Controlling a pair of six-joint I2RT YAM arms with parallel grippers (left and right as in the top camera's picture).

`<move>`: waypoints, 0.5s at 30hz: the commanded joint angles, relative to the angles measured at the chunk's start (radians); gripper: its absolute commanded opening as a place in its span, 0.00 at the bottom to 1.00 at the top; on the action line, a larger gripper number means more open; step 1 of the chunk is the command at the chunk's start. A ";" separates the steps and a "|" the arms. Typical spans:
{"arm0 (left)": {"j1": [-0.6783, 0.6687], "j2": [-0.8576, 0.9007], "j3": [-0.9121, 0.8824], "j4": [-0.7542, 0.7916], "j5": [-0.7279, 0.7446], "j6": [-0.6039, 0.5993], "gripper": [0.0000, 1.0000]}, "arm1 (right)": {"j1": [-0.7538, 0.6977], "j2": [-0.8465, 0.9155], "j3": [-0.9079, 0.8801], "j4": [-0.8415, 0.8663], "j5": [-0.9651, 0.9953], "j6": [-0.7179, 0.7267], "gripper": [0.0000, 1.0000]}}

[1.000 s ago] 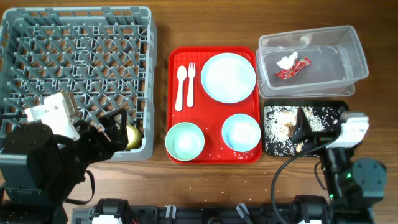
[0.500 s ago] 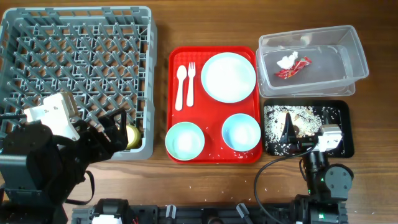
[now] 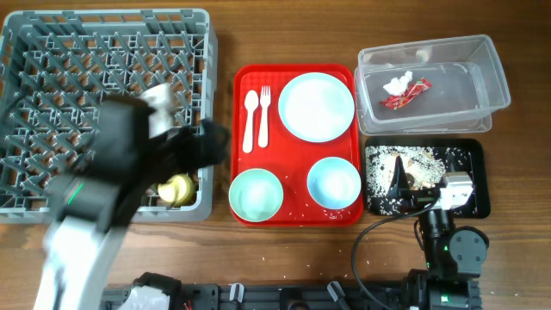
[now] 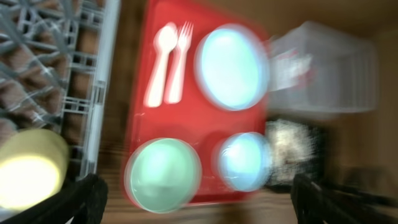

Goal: Sort waste into correct bins and load items into the dishwasher rack
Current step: 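Grasp the white spoon on the red tray with the left gripper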

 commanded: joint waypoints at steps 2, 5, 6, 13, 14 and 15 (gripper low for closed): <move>-0.219 0.449 -0.021 0.163 -0.346 0.135 0.95 | -0.003 -0.008 -0.003 0.005 -0.016 0.004 1.00; -0.218 0.676 -0.021 0.348 -0.289 0.135 0.83 | -0.003 -0.008 -0.003 0.005 -0.016 0.004 1.00; -0.208 0.742 -0.021 0.415 -0.289 0.130 0.77 | -0.003 -0.008 -0.003 0.005 -0.016 0.004 1.00; -0.131 0.836 -0.021 0.623 -0.312 0.135 0.52 | -0.003 -0.008 -0.003 0.005 -0.016 0.004 1.00; -0.121 0.836 -0.021 0.626 -0.312 0.135 0.50 | -0.003 -0.008 -0.003 0.005 -0.016 0.004 1.00; -0.119 0.838 -0.022 0.627 -0.311 0.135 0.49 | -0.003 -0.008 -0.003 0.005 -0.016 0.004 1.00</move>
